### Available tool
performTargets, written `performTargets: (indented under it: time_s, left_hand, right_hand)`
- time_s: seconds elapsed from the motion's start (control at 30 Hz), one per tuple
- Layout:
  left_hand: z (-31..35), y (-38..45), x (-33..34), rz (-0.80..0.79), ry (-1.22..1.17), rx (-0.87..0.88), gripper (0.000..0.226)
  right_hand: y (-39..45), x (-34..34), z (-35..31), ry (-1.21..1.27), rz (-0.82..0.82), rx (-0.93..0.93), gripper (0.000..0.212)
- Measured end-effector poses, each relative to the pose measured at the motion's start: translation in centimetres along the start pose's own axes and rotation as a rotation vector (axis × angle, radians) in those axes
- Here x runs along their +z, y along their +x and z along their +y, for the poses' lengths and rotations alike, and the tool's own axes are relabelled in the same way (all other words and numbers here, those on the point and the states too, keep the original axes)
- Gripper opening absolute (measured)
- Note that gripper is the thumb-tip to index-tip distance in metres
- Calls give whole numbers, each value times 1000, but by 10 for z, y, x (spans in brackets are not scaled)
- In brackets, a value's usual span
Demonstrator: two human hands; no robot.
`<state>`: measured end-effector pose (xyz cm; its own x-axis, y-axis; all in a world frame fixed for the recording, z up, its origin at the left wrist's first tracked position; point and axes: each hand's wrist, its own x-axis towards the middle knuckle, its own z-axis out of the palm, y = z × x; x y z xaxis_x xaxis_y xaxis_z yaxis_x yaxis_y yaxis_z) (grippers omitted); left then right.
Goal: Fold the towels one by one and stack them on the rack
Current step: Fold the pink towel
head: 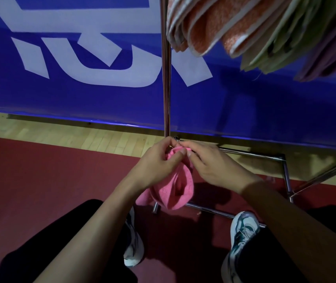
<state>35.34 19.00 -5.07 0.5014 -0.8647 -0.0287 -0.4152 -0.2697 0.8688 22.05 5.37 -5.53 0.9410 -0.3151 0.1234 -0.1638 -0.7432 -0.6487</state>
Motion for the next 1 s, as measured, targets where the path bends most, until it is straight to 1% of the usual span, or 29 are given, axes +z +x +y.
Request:
performTargets:
  time_s: [0.17,0.27,0.37,0.43,0.5,0.57,0.63,0.73,0.77,0.83,0.9,0.97,1.0]
  left_hand:
    - [-3,1,-3,-8,82,-17,12]
    - [0,-1,-6,-72,208,-16,19]
    - [2,-5,-7,-159,302,-33,21]
    - [0,-7,-7,-161,390,-56,28]
    - [-1,-7,-8,-172,439,-109,30]
    - [-2,-7,-11,-239,494,-154,26]
    - [-3,-9,-13,-353,569,-211,19]
    - [-6,-12,-15,-539,670,-300,35]
    - [-7,-13,-18,-563,662,-312,37]
    - [-10,-14,-26,-561,564,-293,35]
    - [-11,-18,-34,-556,378,-256,30]
    - [-7,-22,-38,-528,198,-261,34]
    - [-5,-24,-40,-505,144,-259,36]
  right_hand:
    - [3,-11,3,48,77,59,21]
    - [4,-16,6,38,101,99,14]
    - [4,-19,7,13,96,95,14]
    - [3,-20,7,0,98,76,15]
    - [3,-22,7,10,125,55,14]
    - [4,-25,5,37,176,25,15]
    - [5,-33,4,58,267,17,16]
    - [4,-55,8,83,431,88,19]
    - [4,-64,11,84,475,117,19]
    - [2,-76,19,80,521,180,20]
    - [-2,-82,26,64,546,212,22]
    - [-7,-85,34,49,564,238,25]
    - [-9,-86,38,40,568,262,23]
